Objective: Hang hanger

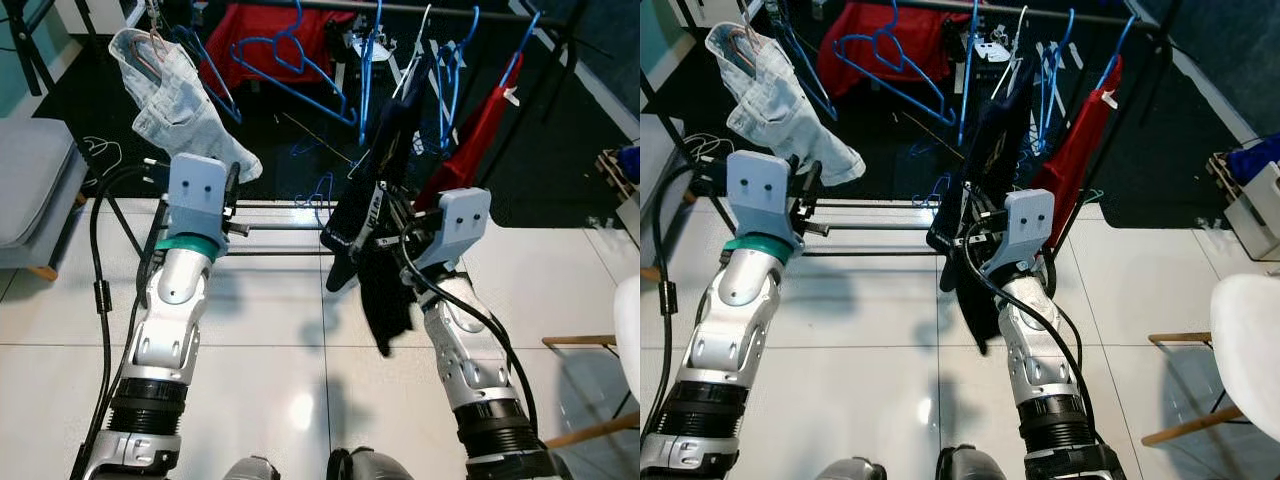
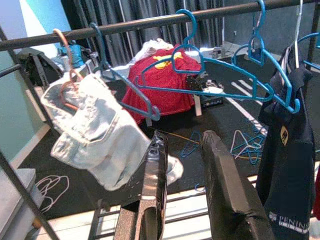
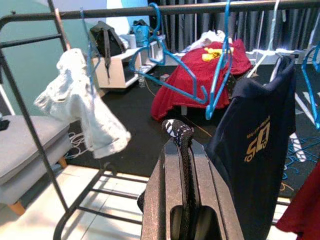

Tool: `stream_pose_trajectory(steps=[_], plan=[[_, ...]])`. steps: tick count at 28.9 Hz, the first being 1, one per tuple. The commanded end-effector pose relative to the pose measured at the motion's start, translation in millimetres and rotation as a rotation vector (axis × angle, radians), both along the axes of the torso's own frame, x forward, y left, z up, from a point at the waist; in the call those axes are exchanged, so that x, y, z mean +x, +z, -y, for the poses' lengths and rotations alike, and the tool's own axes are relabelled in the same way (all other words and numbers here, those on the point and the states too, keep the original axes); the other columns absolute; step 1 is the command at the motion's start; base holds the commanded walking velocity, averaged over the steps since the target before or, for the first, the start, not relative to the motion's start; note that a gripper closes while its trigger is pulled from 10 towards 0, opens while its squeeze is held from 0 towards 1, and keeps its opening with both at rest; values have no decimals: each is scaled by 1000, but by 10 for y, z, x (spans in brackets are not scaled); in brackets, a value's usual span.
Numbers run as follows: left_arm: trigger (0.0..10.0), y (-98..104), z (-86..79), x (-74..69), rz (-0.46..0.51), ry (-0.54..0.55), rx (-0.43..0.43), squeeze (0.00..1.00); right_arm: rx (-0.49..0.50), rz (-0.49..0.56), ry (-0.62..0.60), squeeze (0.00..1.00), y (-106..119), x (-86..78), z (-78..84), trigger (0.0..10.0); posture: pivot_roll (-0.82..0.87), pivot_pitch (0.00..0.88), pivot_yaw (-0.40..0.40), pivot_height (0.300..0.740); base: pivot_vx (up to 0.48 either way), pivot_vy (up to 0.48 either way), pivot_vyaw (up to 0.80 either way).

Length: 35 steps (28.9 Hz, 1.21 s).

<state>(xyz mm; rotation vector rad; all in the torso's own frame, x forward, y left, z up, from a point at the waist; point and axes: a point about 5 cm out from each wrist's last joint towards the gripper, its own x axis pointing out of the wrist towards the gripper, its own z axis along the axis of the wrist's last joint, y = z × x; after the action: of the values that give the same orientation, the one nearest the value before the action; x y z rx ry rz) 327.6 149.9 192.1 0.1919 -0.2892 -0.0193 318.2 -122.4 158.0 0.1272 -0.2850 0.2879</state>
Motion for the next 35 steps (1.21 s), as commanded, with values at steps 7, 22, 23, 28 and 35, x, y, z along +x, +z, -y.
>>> stream_pose_trajectory(steps=[7,22,23,28,35], plan=[[10000,-64,9,-2,-29,-2,-6,0,-4,-10,16,0,-34,-40,-2,10000,-6,34,0,740,313,0,0],[10000,-46,17,3,-23,1,-9,0,-72,-1,33,0,-30,-38,-44,10000,-8,38,1,740,214,0,208],[10000,-45,18,2,-23,1,-8,0,-72,0,34,0,-29,-38,-42,10000,-8,38,1,740,0,0,0],[10000,-34,38,0,-15,-7,-5,0,-73,1,11,0,-21,-31,-10,10000,-10,42,1,740,267,0,0],[10000,-10,67,6,-5,-24,-3,0,-53,39,-80,0,50,-11,80,10000,-11,44,3,740,427,0,0]])
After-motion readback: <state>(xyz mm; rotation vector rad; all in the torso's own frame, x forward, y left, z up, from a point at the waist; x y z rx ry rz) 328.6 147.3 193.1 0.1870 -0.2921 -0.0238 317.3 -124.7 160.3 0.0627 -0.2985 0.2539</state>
